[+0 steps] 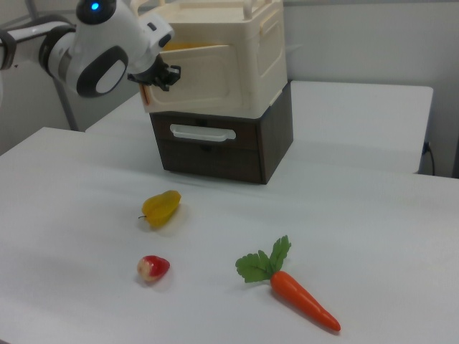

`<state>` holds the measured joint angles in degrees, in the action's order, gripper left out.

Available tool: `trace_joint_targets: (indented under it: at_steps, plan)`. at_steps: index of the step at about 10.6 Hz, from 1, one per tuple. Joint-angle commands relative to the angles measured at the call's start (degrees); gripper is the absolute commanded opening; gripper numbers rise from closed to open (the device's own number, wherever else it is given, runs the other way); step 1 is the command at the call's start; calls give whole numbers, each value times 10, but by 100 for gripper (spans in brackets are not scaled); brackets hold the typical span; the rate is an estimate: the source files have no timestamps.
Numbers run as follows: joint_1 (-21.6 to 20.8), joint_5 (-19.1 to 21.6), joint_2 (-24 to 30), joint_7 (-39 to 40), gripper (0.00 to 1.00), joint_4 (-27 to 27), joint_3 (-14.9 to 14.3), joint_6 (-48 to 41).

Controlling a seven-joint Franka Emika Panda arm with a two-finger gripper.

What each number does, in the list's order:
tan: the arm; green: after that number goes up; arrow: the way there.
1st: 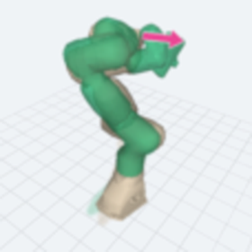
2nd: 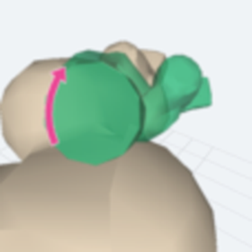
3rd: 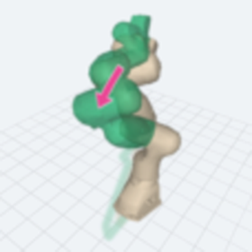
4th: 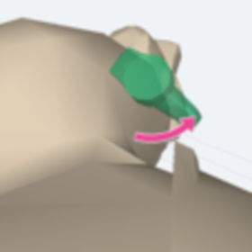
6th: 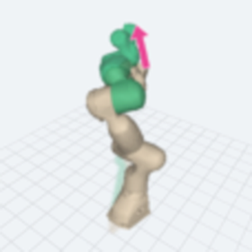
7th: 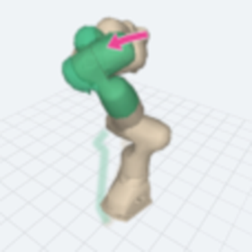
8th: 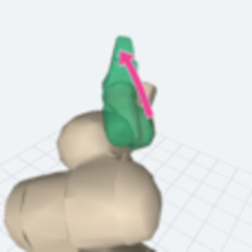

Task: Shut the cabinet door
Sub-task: 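Press the door flat against the cabinet front with the gripper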

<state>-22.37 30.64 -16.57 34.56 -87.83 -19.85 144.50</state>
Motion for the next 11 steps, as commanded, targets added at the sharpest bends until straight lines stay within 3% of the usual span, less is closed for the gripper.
trace_joint_targets:
  at_steps: [1,8,11]
  plan:
    - [-20,-5,-46,-115,1,24,17,99]
    - [-34,-4,-90,-185,1,37,17,227]
    - [-36,-5,-116,-195,1,64,18,236]
